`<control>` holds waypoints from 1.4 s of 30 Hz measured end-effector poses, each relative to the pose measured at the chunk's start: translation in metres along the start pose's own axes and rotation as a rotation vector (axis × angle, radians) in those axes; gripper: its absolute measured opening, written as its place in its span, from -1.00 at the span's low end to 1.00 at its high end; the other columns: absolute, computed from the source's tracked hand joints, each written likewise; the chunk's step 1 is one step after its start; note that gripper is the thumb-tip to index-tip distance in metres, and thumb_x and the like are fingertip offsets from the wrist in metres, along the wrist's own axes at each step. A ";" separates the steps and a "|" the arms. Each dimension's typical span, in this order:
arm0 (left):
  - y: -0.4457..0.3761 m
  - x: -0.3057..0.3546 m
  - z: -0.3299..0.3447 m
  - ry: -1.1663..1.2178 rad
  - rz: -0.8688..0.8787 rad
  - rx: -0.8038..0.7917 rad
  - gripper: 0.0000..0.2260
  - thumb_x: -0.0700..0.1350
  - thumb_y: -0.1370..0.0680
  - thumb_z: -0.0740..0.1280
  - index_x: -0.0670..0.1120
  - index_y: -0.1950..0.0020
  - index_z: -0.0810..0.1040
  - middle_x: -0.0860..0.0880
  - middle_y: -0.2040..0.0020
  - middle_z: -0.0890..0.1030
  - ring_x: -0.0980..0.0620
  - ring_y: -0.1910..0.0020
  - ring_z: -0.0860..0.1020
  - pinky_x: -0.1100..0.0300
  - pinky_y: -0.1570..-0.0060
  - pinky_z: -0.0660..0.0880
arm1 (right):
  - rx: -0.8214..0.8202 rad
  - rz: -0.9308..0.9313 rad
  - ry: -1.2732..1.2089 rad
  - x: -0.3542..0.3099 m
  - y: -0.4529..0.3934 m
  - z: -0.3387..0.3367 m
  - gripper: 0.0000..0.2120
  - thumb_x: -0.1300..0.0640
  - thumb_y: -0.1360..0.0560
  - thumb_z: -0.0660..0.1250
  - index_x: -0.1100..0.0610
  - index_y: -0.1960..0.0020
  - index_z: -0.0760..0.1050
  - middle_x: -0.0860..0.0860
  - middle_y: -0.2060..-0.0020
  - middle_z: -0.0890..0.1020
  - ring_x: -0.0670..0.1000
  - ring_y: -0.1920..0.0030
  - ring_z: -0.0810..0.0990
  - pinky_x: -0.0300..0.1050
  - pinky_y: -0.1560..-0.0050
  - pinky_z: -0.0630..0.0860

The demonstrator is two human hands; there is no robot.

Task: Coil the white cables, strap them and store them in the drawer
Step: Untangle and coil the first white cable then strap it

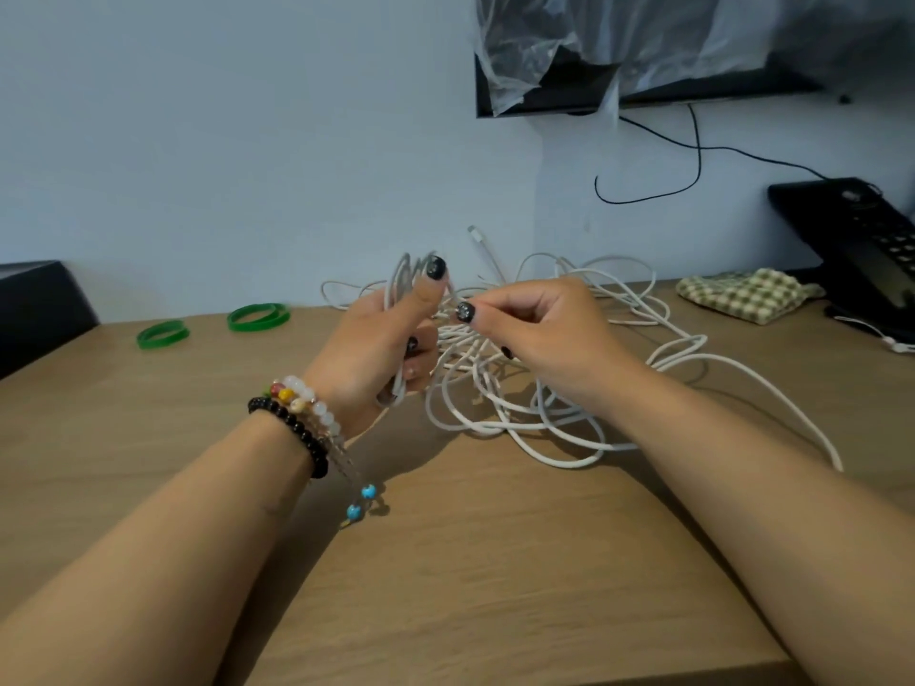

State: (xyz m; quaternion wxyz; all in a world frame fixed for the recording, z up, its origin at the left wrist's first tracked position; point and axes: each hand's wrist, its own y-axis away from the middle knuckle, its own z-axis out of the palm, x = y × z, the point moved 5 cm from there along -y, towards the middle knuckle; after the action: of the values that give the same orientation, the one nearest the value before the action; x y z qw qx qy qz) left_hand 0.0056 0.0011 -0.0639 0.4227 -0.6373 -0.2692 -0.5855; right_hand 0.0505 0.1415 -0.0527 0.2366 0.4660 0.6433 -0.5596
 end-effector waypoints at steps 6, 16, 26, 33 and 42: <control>0.001 0.004 0.001 -0.097 0.095 0.026 -0.77 -0.01 -0.46 0.36 -0.15 0.23 0.45 0.05 0.53 0.26 0.10 0.59 0.18 0.29 0.58 0.17 | -0.034 -0.080 0.127 0.000 0.001 0.006 -0.87 0.24 -0.49 0.40 0.26 0.17 0.69 0.32 0.40 0.56 -0.06 0.44 0.38 -0.26 0.40 0.30; -0.003 0.003 -0.005 -0.080 0.124 0.110 -0.74 -0.05 -0.64 0.20 -0.17 0.09 0.58 -0.06 0.41 0.38 0.09 0.58 0.25 0.26 0.56 0.21 | -0.082 -0.051 0.155 -0.003 0.005 0.011 -0.85 0.20 -0.51 0.38 0.17 0.17 0.70 0.08 0.50 0.50 -0.14 0.49 0.34 -0.34 0.43 0.30; -0.007 0.010 -0.018 0.372 0.141 0.234 -0.68 0.03 -0.67 0.08 -0.09 0.15 0.48 0.00 0.27 0.58 0.09 0.25 0.59 0.20 0.21 0.55 | -0.332 0.039 0.051 -0.006 0.013 0.025 -0.65 0.16 -0.62 0.21 -0.09 0.19 0.68 0.07 0.47 0.44 -0.01 0.45 0.44 -0.24 0.36 0.42; -0.004 0.013 -0.011 0.642 0.079 0.155 -0.68 0.13 -0.64 0.09 -0.07 0.09 0.44 0.06 0.41 0.46 0.15 0.45 0.49 0.22 0.32 0.56 | -0.476 0.115 -0.003 -0.004 0.017 0.030 -0.74 0.15 -0.63 0.19 0.09 -0.02 0.67 0.11 0.48 0.39 -0.05 0.46 0.29 -0.34 0.44 0.29; -0.004 0.013 -0.011 0.740 -0.016 0.049 -0.55 0.30 -0.58 0.06 -0.02 0.31 0.27 0.10 0.55 0.27 0.21 0.61 0.26 0.38 0.61 0.34 | -0.624 0.167 0.050 0.004 0.020 0.039 -0.74 0.09 -0.63 0.21 -0.08 0.00 0.67 -0.02 0.50 0.42 -0.07 0.46 0.29 -0.26 0.40 0.31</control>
State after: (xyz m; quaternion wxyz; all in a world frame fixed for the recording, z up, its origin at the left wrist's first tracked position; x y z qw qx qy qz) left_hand -0.0010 -0.0080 -0.0505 0.5018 -0.3702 -0.1171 -0.7729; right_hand 0.0579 0.1053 -0.0760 0.3972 0.4355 0.7491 -0.3024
